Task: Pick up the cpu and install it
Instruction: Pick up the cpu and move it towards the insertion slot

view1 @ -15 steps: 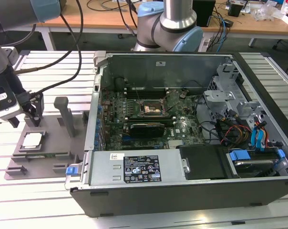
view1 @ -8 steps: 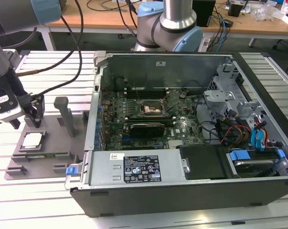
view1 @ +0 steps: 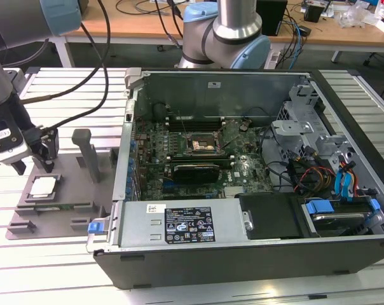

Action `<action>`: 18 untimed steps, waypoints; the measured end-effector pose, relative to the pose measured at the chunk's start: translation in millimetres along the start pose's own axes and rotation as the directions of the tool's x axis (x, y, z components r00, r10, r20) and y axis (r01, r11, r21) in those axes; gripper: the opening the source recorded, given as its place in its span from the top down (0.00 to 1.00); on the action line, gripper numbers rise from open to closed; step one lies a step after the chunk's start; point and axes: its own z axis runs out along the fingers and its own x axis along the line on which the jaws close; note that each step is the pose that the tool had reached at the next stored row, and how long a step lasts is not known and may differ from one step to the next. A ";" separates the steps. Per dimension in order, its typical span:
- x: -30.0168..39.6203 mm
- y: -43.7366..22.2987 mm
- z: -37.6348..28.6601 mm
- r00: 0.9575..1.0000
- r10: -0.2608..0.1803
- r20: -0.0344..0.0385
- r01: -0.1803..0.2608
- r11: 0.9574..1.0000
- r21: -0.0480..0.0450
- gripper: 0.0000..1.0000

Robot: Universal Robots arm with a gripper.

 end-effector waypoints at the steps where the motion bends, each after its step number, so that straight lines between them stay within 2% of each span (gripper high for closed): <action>1: 0.3 -0.1 0.1 1.000 -0.001 0.000 0.001 1.000 0.005 0.43; 2: 0.8 -0.7 0.4 1.000 -0.003 0.000 0.003 1.000 0.010 0.43; 10: 6.2 -2.2 5.2 1.000 -0.005 0.000 0.005 1.000 0.011 0.43; 18: 7.2 -2.1 8.7 1.000 -0.005 0.000 0.005 1.000 0.011 0.43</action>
